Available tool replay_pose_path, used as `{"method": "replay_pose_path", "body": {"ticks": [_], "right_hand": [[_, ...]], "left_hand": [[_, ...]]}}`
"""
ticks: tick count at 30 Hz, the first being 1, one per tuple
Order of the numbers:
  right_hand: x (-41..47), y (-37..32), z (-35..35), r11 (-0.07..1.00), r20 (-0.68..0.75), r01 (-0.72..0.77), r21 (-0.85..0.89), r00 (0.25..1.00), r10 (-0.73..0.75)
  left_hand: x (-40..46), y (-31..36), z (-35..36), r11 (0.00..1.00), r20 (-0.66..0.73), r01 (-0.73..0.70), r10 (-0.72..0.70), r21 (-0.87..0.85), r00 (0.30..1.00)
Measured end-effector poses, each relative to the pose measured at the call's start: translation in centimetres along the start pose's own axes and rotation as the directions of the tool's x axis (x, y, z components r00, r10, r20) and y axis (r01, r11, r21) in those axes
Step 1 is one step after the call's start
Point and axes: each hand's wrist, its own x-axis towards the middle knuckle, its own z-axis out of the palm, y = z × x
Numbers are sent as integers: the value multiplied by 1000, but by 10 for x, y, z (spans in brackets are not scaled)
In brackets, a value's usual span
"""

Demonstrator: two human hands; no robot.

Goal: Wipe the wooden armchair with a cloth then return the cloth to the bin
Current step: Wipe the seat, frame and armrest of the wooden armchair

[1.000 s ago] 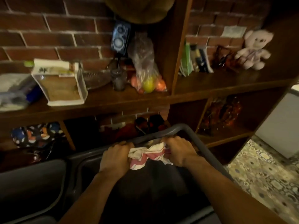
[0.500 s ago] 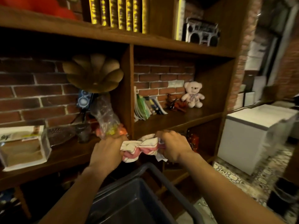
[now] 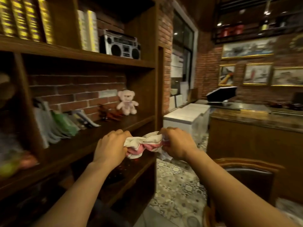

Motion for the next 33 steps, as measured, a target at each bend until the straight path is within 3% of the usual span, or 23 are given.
{"method": "replay_pose_path", "body": {"ticks": [7, 14, 23, 33], "right_hand": [[-86, 151, -43, 968, -27, -239, -73, 971, 238], [-162, 242, -44, 918, 0, -382, -106, 923, 384], [-205, 280, 67, 870, 138, -491, -43, 860, 492], [-261, 257, 250, 727, 346, -685, -55, 669, 657]], "left_hand": [[42, 163, 51, 957, -3, -228, 231, -182, 973], [44, 272, 110, 890, 17, -344, 366, -298, 931], [19, 289, 232, 851, 174, -340, 434, -400, 884], [-66, 259, 402, 827, 446, -231, 487, -513, 751]]}}
